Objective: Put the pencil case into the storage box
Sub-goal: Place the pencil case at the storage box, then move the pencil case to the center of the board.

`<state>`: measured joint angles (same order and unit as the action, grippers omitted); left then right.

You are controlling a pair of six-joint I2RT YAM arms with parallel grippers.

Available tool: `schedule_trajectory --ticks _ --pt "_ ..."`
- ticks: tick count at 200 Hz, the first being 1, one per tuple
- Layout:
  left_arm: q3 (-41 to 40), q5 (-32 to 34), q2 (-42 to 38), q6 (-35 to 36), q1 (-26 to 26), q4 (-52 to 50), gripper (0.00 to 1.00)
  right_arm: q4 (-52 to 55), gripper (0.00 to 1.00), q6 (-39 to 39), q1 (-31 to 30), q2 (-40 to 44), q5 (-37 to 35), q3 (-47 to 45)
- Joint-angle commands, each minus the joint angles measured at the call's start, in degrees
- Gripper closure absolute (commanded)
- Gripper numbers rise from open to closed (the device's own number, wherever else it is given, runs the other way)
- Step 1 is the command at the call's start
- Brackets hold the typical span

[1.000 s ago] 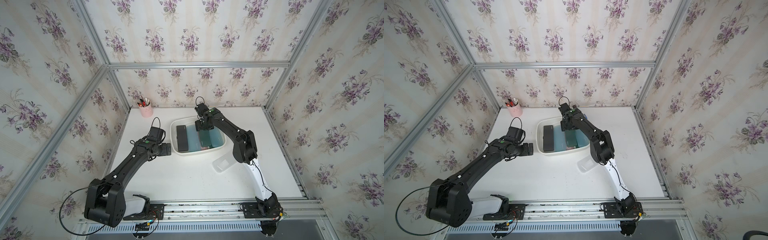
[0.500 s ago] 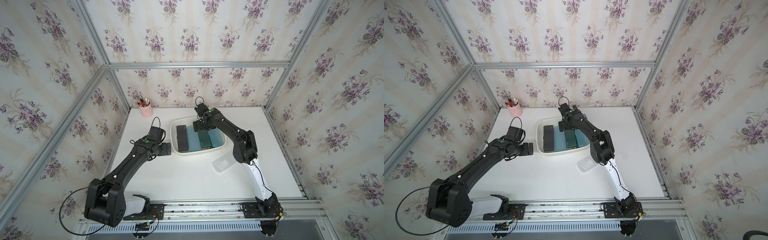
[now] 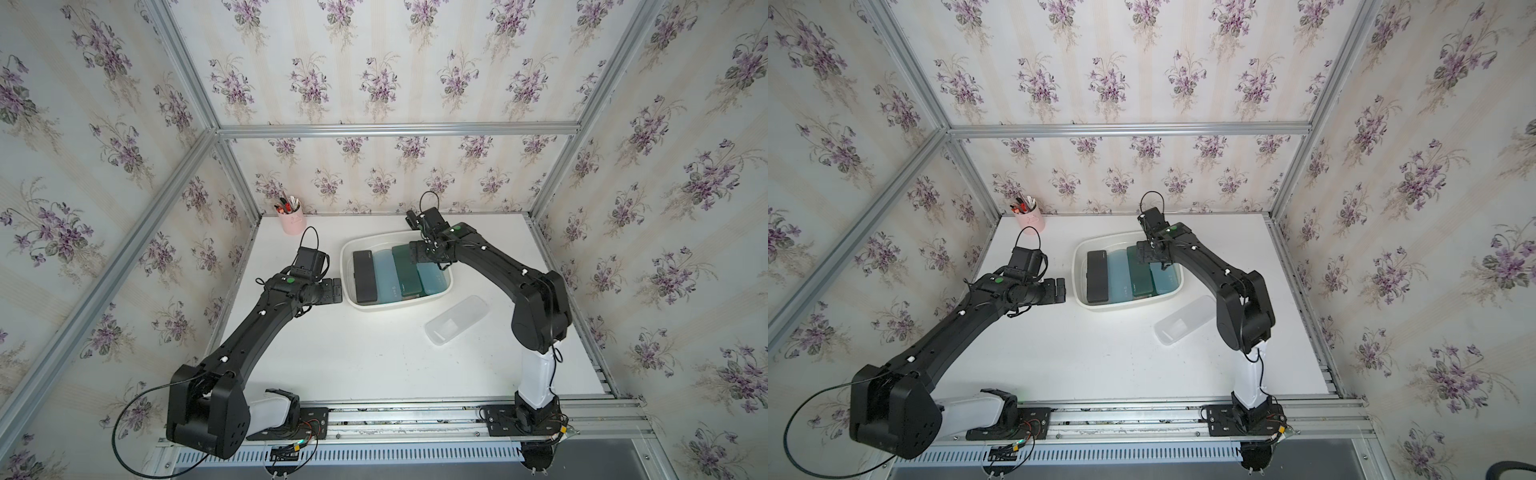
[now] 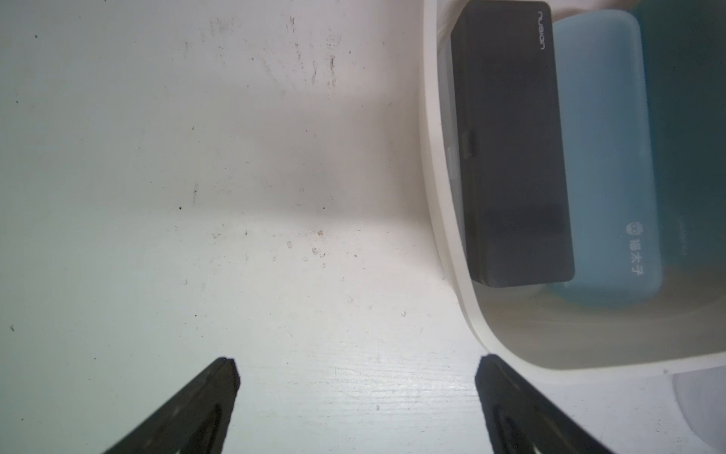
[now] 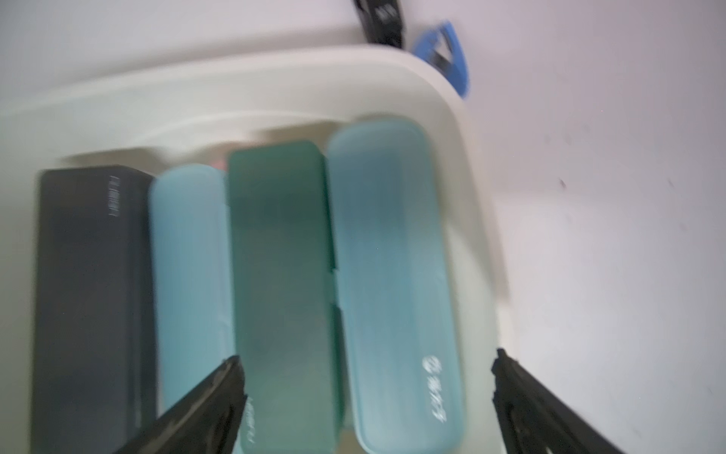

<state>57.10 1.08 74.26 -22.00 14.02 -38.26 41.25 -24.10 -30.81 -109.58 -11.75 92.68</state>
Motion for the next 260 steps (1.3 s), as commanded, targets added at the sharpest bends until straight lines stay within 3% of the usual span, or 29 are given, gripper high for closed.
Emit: schedule_trajectory --ticks 1,48,83,129,210,260 --pt "1.65 -1.73 1.83 0.45 0.44 0.24 0.01 -4.36 0.00 -8.02 3.65 6.54 -0.97 -11.28" --pt "5.28 -1.17 5.78 0.88 1.87 0.57 0.01 -14.01 0.00 -18.04 11.97 23.00 5.54 -37.85" --pt "4.65 -1.59 6.42 -0.04 2.70 2.01 0.00 -17.23 0.00 -25.22 13.05 25.09 9.61 -45.13" --pt "2.93 -1.48 7.83 0.05 3.30 2.60 0.01 -20.84 0.00 -30.95 12.82 22.85 15.46 -46.57" --pt "-0.38 -1.13 5.52 0.55 3.27 4.20 0.01 -16.25 0.00 -34.25 11.21 18.55 16.45 -44.26" --pt "-2.73 -1.26 3.38 0.49 3.08 5.34 0.00 -2.17 0.00 -30.18 10.96 11.98 13.42 -35.28"
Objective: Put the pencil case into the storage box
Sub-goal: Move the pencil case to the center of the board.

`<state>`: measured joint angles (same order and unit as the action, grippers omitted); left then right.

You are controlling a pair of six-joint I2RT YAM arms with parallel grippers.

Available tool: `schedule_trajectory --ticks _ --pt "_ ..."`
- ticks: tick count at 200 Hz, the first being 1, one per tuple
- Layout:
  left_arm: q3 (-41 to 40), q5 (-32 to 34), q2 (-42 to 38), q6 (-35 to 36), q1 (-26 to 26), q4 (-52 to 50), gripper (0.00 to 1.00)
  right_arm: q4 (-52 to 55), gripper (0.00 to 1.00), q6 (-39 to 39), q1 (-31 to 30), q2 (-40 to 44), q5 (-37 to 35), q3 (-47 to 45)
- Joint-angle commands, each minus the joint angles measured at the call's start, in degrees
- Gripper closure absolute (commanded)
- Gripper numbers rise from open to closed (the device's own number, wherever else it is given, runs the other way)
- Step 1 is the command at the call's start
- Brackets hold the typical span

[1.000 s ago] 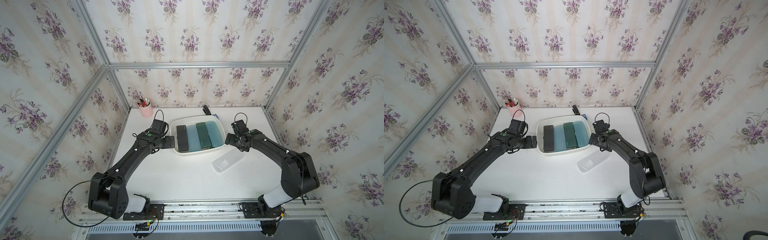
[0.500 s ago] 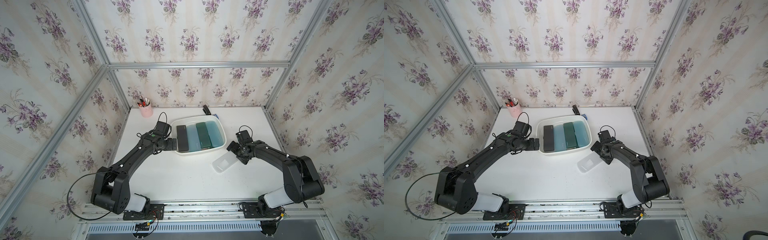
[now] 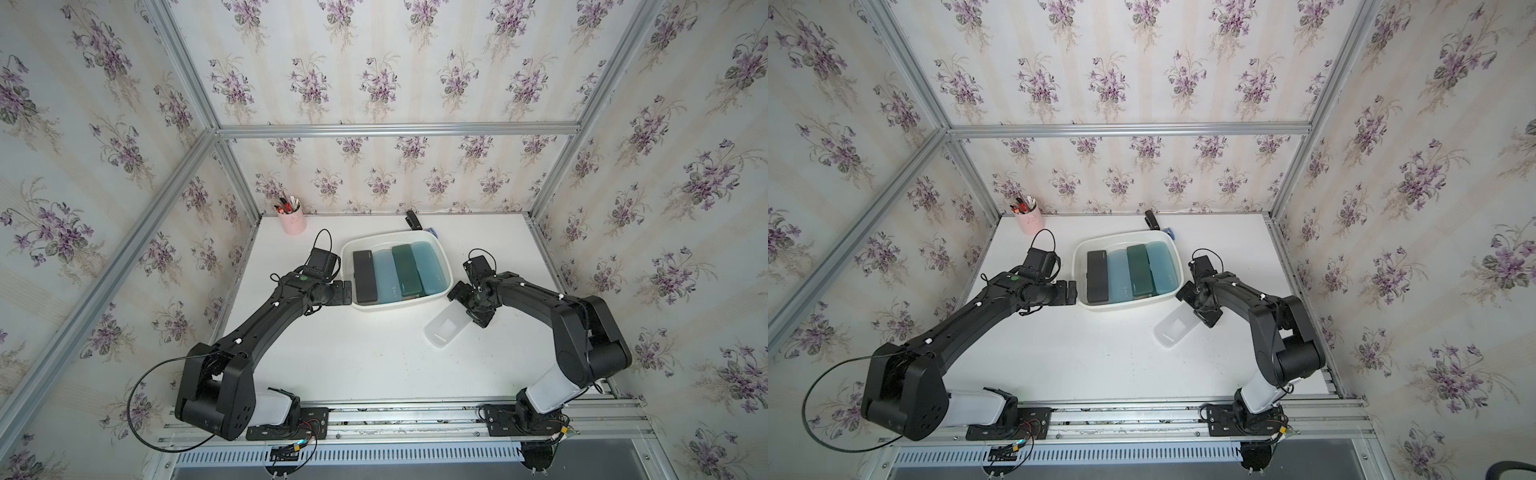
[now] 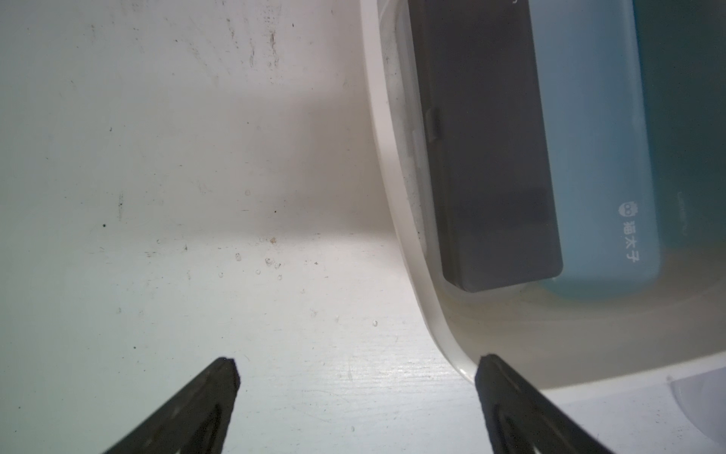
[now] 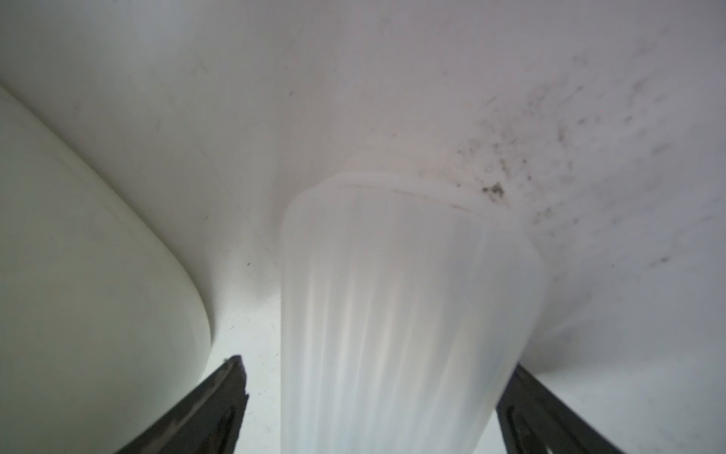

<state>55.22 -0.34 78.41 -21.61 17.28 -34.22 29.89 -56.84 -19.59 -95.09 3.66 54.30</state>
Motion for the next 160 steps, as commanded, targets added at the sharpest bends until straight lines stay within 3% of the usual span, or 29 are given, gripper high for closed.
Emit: schedule_trajectory --ticks 1,46,93,132,160 --pt "-0.92 0.16 -0.83 0.09 -0.16 1.32 0.00 9.39 0.00 2.58 -0.22 -2.58 -1.90 3.23" --pt "-2.75 0.23 -1.34 0.29 -0.57 2.15 0.01 7.97 0.00 -0.29 -0.44 0.33 -4.54 1.05" --pt "-2.83 0.16 -2.60 1.13 -1.72 1.89 0.00 11.77 0.02 5.09 3.80 -0.44 -9.63 2.94" --pt "-3.43 -0.27 -2.95 0.81 -1.91 1.96 0.01 10.58 0.05 9.09 7.38 0.02 -7.72 3.79" --pt "-3.37 -0.02 -3.04 0.65 -1.94 1.72 0.01 7.46 0.05 6.15 6.13 4.52 -2.93 0.71"
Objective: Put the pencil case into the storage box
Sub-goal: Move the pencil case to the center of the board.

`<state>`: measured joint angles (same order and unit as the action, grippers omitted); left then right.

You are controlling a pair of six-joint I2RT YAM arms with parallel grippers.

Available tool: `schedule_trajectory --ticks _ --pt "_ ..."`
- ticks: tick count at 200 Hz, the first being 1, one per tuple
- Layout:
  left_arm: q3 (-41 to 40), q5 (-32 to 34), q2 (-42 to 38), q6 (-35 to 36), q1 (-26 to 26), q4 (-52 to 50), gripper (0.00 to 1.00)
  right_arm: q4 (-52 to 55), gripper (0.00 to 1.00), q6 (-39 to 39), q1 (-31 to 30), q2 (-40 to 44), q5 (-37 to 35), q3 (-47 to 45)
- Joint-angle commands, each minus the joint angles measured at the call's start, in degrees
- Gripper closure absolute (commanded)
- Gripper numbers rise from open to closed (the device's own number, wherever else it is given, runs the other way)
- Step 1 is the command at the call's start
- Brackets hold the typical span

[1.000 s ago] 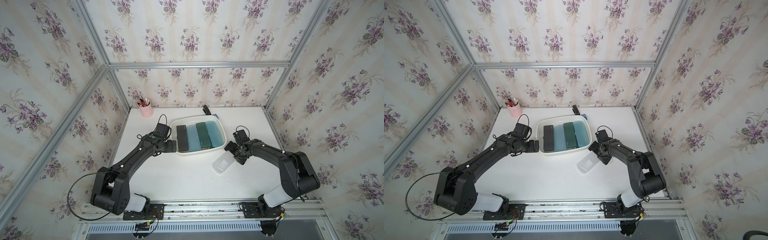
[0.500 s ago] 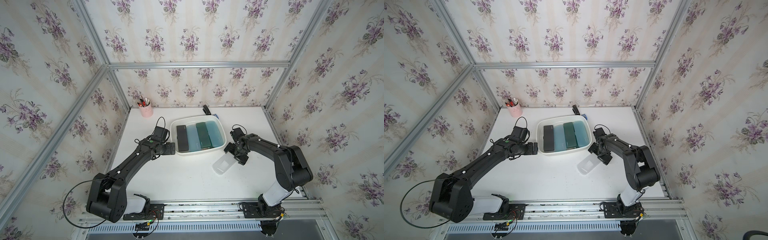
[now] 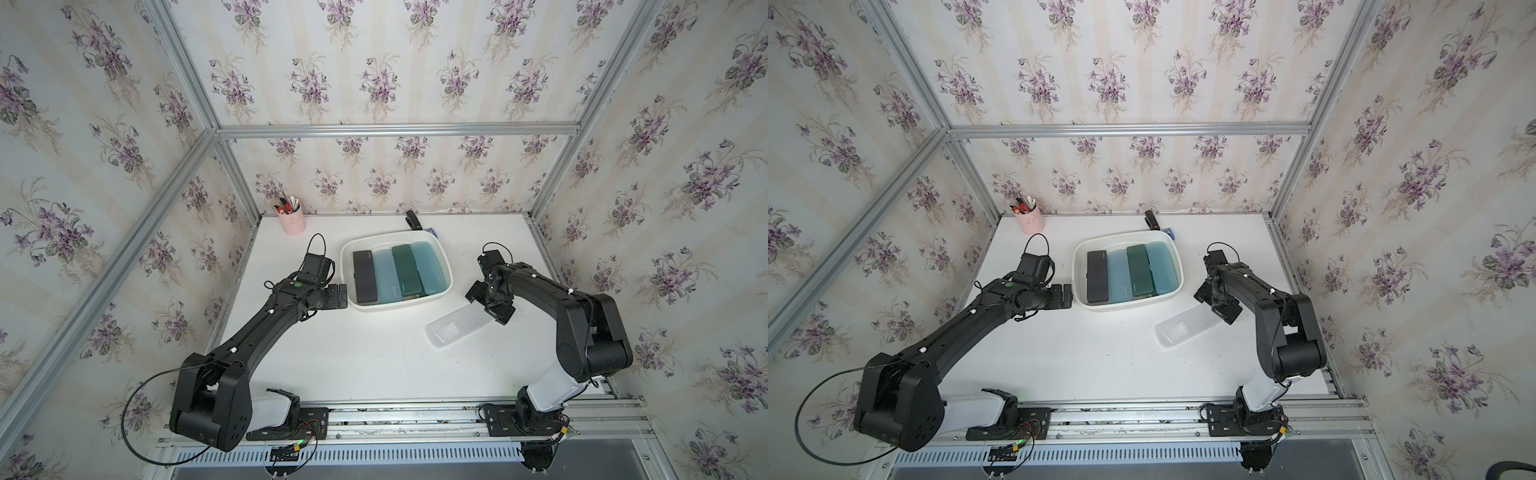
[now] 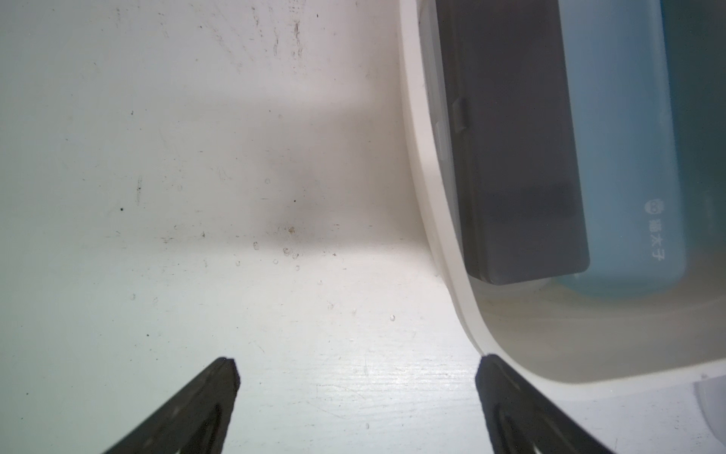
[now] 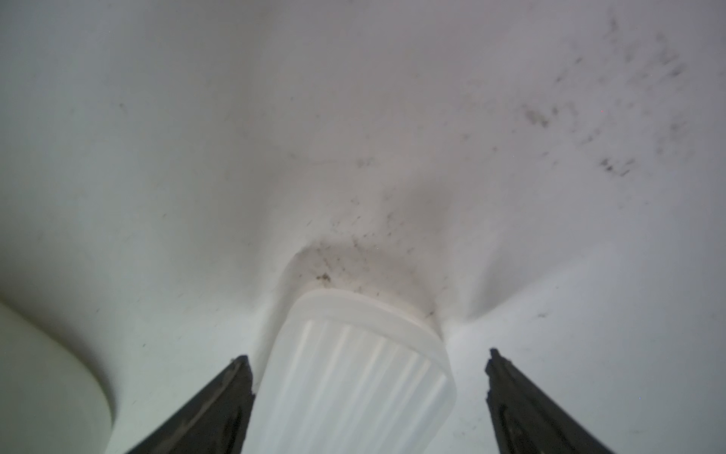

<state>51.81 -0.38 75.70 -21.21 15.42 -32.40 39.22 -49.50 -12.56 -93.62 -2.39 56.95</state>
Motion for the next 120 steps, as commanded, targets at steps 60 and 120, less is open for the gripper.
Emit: schedule_trajectory --ticks 60,120 --pt "0.50 0.38 0.06 0.54 -0.04 -0.55 0.01 -5.73 0.01 -10.86 -7.45 3.68 6.30 -6.34" --pt "-0.32 0.65 -0.50 0.51 -0.04 -0.56 0.01 -7.25 0.13 -10.02 -7.43 -1.64 5.22 -4.65"
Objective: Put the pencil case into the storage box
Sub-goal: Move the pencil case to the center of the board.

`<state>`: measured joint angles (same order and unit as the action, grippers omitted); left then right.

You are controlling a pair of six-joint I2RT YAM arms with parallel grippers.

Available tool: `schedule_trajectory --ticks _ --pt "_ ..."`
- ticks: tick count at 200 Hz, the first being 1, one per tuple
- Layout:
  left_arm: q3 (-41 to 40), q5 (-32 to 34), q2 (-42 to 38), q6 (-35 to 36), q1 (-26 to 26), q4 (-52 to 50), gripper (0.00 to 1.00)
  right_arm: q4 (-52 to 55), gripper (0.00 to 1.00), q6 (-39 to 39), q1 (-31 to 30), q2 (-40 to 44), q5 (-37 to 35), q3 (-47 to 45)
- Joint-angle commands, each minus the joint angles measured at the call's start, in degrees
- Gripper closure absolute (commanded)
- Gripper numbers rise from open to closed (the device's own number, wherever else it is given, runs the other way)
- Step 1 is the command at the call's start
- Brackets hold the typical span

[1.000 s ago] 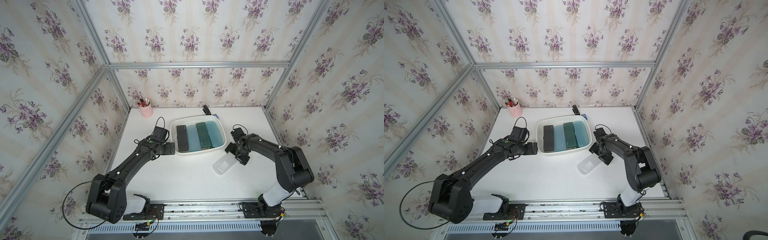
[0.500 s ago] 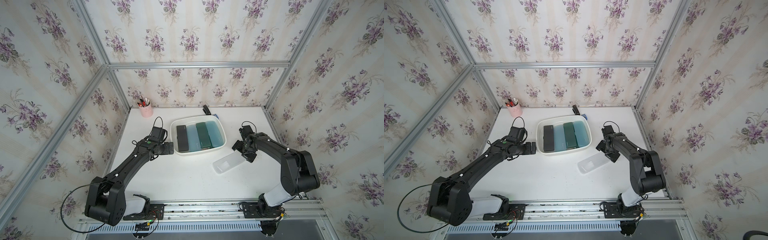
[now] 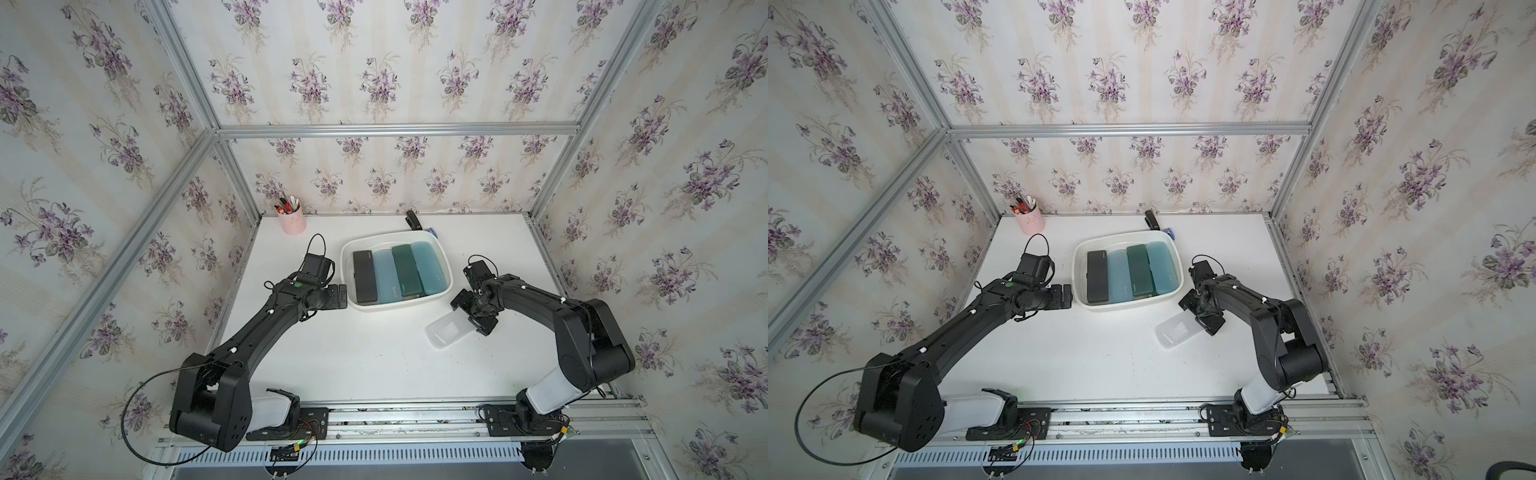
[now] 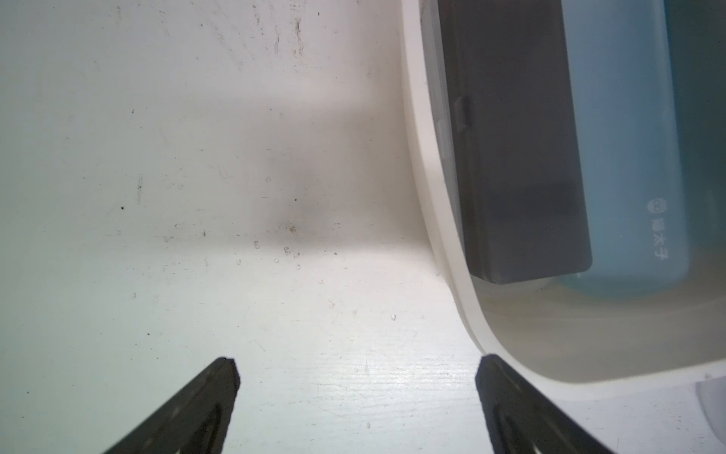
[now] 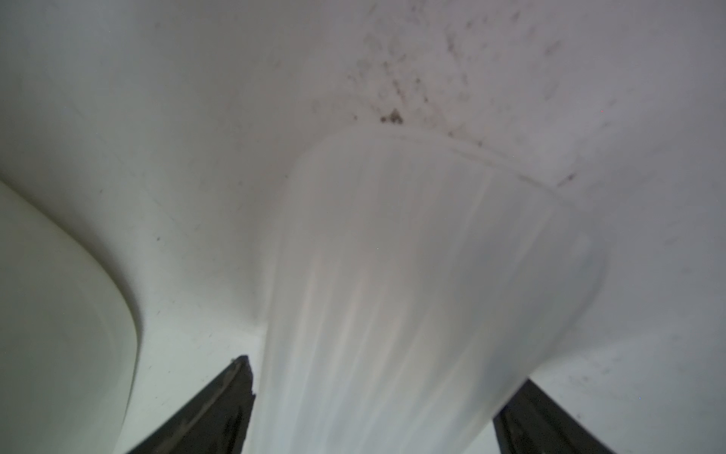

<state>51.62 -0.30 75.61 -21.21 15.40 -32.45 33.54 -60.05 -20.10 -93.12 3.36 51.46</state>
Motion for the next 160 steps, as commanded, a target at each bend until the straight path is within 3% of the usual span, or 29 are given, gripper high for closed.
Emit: schedule_trajectory --ticks 1,77,128,151,156,160 --pt "-0.16 0.56 -0.44 0.54 -0.02 -0.51 0.01 -1.51 0.13 0.63 0.09 -2.28 -0.58 0.92" --pt "-1.46 0.40 -1.30 0.62 -0.41 -0.20 0.01 2.96 0.31 13.93 7.39 -7.64 -7.87 6.41" --pt "-1.65 0.62 -1.46 0.33 -0.52 -0.59 0.01 4.47 0.34 28.44 8.44 -18.03 -15.05 21.82" --pt "-1.27 0.73 -0.66 0.29 -0.52 -0.99 0.01 4.11 0.32 36.95 8.39 -23.30 -18.35 29.78" --pt "-1.13 0.78 -0.48 0.31 -0.46 -1.12 0.01 5.03 0.25 38.13 8.39 -24.57 -19.64 31.65" --pt "-1.00 0.81 -0.35 0.30 -0.46 -1.35 0.01 6.00 0.14 39.26 8.37 -25.99 -20.73 33.60"
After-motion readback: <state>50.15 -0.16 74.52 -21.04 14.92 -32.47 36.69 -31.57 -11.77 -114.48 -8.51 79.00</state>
